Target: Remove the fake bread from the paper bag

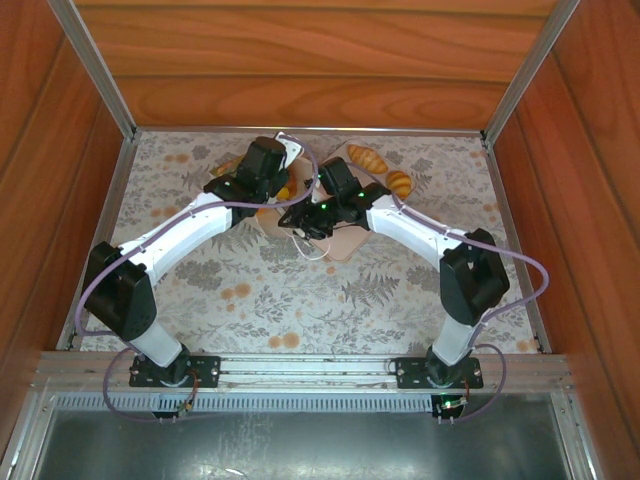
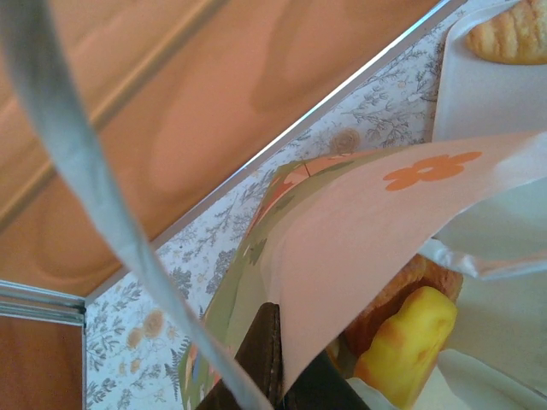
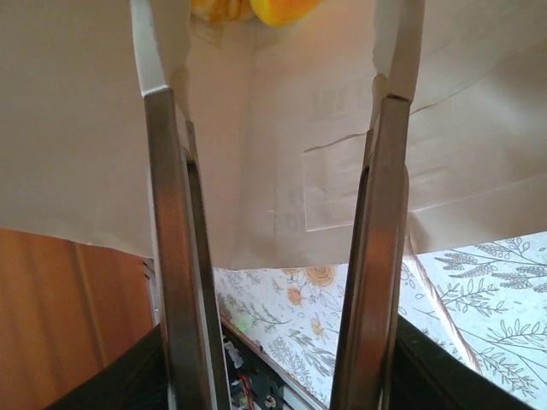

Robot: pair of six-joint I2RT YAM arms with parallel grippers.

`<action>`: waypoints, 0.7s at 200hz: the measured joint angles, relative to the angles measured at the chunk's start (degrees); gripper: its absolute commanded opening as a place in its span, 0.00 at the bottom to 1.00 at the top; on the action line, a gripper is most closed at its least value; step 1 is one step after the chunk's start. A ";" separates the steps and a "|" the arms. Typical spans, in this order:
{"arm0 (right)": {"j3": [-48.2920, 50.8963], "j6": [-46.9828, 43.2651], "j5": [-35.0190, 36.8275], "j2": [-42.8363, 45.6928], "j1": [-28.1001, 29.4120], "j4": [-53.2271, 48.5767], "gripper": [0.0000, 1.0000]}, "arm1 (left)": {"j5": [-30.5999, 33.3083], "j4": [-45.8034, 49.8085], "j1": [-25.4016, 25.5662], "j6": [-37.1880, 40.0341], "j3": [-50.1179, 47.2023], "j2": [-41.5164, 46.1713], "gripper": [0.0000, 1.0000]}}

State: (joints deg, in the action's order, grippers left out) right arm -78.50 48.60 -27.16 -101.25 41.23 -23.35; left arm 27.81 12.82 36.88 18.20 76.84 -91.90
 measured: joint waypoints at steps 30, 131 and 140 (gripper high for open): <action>-0.66 0.00 0.55 -1.81 0.00 -0.61 0.54 | 0.00 0.02 0.00 -0.04 -0.04 0.00 0.00; -1.62 1.05 2.01 -3.54 -0.02 -1.14 0.37 | 0.28 0.02 0.00 -0.07 -0.70 0.00 0.00; -1.60 1.01 2.08 -3.54 -0.02 -1.07 0.36 | 0.31 0.02 0.00 -0.07 -0.70 0.00 0.00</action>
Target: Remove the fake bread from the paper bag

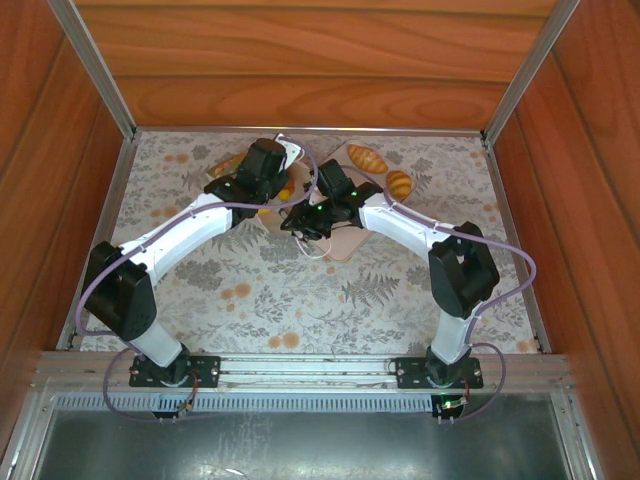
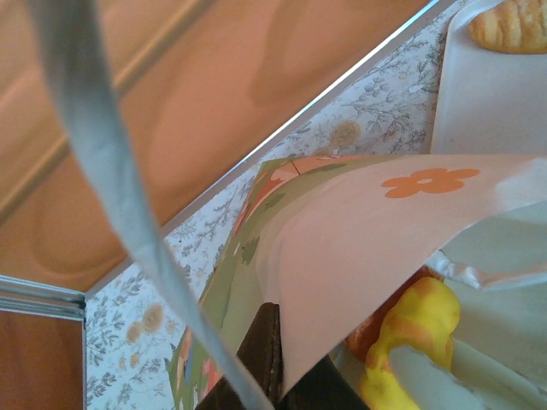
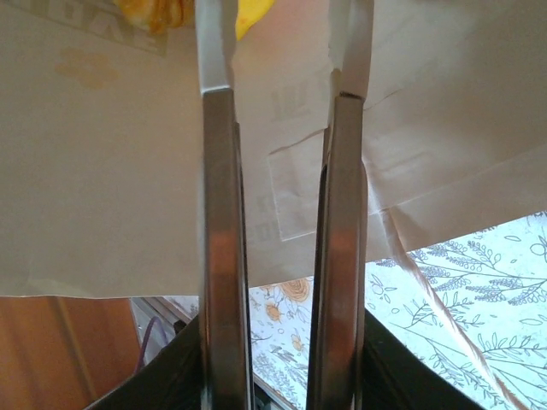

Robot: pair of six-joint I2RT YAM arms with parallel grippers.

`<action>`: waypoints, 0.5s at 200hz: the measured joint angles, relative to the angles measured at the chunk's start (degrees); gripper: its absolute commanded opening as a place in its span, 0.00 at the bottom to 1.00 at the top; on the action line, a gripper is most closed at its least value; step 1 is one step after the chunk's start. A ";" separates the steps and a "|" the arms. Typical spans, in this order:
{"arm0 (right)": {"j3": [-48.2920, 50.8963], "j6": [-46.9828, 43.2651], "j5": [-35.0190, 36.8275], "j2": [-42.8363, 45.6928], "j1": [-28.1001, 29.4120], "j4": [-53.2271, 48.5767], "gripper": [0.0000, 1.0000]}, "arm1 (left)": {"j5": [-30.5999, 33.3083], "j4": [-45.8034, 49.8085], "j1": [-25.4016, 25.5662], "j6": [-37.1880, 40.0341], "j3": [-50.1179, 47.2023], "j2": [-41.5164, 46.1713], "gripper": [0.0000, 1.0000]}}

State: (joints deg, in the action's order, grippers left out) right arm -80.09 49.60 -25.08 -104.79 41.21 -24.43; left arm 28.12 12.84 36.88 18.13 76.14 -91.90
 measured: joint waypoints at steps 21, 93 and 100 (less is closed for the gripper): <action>0.24 0.11 0.04 0.00 -0.04 0.33 0.33 | 0.11 -0.02 0.00 -0.02 0.00 0.00 0.00; 6.29 -0.02 1.01 3.89 -0.04 3.21 0.30 | 0.68 -0.02 0.02 -0.94 0.00 0.00 0.00; 7.02 -0.07 1.07 4.76 -0.07 3.65 0.29 | 0.72 -0.02 0.02 -1.29 0.00 0.00 0.00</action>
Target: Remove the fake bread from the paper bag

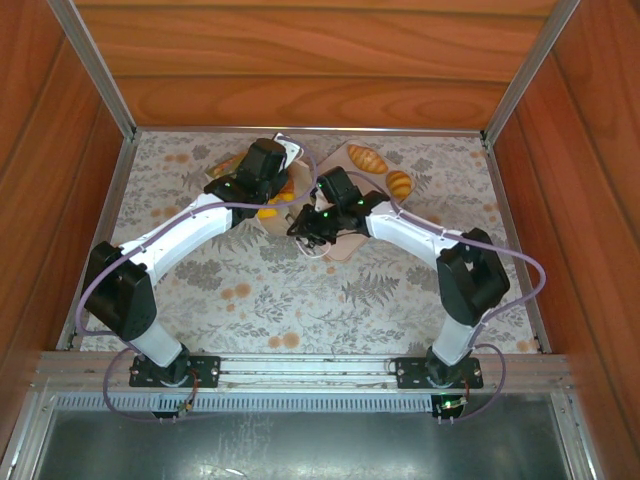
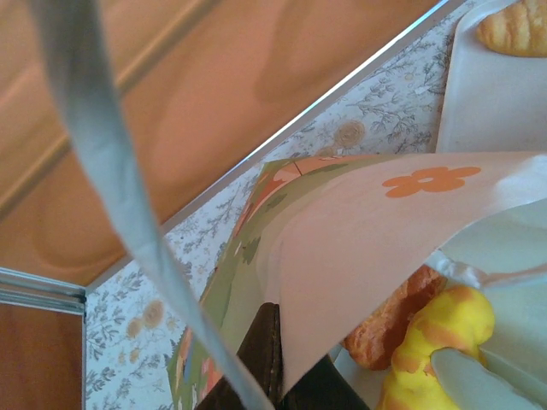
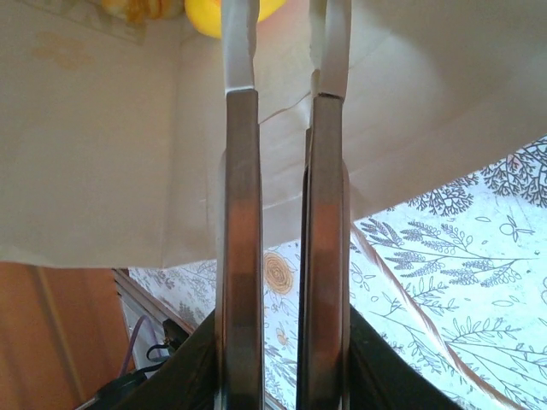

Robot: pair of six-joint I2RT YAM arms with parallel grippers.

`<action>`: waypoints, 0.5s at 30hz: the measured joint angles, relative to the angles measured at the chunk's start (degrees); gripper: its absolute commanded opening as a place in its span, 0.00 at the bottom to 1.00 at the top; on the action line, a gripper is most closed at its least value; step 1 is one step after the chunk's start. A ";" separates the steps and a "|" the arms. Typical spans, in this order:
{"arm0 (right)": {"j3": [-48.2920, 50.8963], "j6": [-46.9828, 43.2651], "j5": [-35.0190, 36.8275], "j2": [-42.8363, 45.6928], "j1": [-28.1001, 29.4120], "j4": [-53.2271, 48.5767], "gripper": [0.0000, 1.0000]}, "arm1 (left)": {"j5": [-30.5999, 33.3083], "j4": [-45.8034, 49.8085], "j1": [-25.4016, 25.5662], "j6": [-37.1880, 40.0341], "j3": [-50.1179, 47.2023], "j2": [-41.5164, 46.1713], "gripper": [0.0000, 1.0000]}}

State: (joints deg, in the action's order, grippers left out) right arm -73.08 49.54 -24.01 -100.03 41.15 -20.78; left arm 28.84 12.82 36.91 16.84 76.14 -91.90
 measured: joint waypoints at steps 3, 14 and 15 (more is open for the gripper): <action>2.40 -0.20 0.20 2.58 0.00 1.84 0.29 | 0.02 -0.09 0.00 -0.48 -0.02 0.00 0.00; 8.28 -2.62 1.16 12.61 0.09 3.93 0.29 | 0.52 -1.36 0.02 -2.12 -0.52 0.00 0.00; 8.57 -3.10 1.46 13.55 0.09 3.85 0.29 | 0.81 -1.77 0.04 -2.21 -0.83 0.00 0.00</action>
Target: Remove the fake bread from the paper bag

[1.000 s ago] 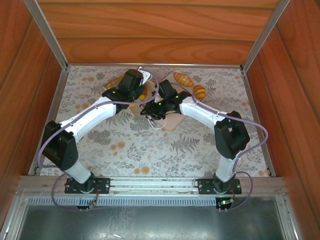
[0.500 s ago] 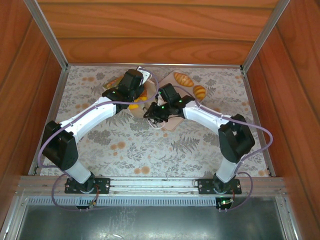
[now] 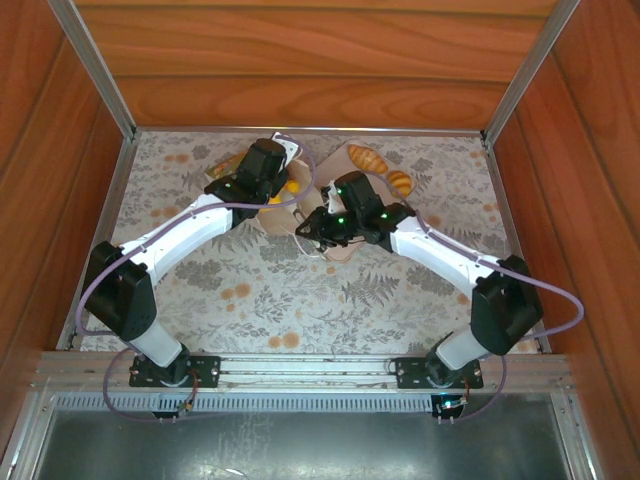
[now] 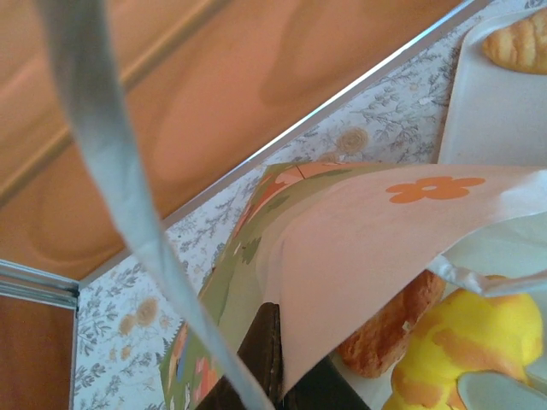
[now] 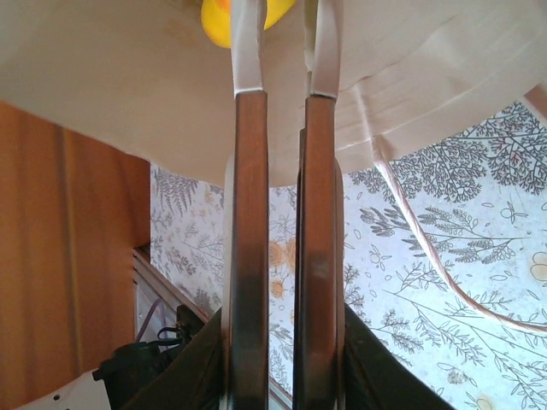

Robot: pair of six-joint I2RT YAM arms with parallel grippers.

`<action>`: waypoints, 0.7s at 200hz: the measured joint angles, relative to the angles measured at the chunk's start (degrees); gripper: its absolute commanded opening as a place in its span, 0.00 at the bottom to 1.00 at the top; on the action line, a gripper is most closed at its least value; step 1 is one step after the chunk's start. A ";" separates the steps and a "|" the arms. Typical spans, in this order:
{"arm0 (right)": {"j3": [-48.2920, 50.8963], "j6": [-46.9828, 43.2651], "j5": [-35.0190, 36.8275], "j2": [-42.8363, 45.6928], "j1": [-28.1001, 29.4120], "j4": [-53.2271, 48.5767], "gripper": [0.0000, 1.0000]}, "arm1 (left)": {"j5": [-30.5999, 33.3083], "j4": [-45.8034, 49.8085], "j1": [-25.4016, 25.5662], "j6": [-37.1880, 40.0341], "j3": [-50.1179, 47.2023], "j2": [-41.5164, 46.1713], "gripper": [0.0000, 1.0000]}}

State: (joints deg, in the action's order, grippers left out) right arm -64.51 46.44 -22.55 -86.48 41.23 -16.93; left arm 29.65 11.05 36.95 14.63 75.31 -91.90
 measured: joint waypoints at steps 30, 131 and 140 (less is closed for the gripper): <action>1.62 -2.56 0.96 4.74 0.00 -1.51 0.30 | 0.63 -1.03 0.04 -0.31 -0.61 0.00 0.00; 4.09 -10.36 6.01 22.71 0.02 -17.44 0.31 | 1.64 -1.49 0.04 -0.63 -0.63 0.00 0.00; 4.35 -10.58 6.95 24.09 0.00 -18.95 0.31 | 1.64 -1.46 0.04 -0.63 -0.63 0.00 0.00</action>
State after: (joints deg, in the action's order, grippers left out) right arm -60.16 35.86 -15.59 -62.39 41.23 -35.88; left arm 31.29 9.58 36.99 14.00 74.67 -91.90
